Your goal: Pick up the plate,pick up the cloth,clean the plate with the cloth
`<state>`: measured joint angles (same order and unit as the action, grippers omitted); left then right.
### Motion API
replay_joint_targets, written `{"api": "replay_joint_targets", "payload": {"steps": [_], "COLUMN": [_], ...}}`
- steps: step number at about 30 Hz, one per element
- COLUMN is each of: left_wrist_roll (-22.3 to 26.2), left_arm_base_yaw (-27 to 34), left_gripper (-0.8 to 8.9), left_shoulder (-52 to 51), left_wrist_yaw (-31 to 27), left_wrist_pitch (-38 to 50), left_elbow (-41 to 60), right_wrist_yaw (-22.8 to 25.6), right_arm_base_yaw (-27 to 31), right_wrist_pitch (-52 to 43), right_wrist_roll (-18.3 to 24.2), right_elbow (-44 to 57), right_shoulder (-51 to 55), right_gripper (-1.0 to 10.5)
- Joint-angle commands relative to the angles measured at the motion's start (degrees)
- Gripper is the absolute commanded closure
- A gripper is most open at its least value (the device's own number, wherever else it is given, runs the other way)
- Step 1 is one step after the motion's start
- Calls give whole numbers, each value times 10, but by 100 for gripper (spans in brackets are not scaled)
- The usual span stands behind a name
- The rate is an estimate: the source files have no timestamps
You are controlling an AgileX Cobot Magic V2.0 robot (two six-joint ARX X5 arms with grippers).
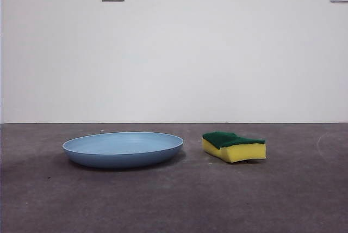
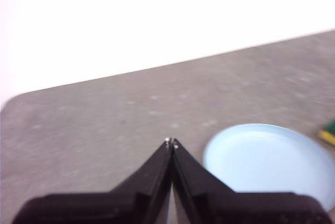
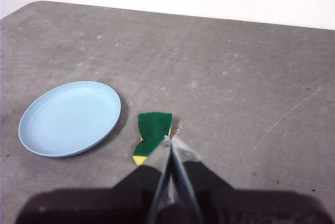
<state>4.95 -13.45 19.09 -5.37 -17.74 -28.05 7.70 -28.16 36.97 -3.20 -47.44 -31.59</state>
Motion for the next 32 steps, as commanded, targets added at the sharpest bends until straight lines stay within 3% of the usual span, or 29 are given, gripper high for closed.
{"api": "replay_joint_targets", "payload": {"steps": [1, 4, 12, 32], "left_wrist_roll": [7, 7, -8, -35], "left_arm_base_yaw": [36, 67, 101, 123], "left_gripper": [817, 817, 817, 817], "left_shoulder": [-40, -83, -165, -190], "left_wrist_yaw": [25, 61, 62, 70], "left_wrist_pitch": [33, 50, 62, 71], "left_elbow": [68, 125, 226, 278], "right_wrist_yaw": [2, 2, 2, 2], "right_arm_base_yaw": [0, 0, 0, 0], "right_wrist_pitch": [-4, -4, -4, -4], "right_wrist_roll": [1, 1, 1, 1], "right_elbow": [6, 6, 6, 6], "right_shoulder": [0, 0, 0, 0], "right_gripper": [945, 945, 945, 945]}}
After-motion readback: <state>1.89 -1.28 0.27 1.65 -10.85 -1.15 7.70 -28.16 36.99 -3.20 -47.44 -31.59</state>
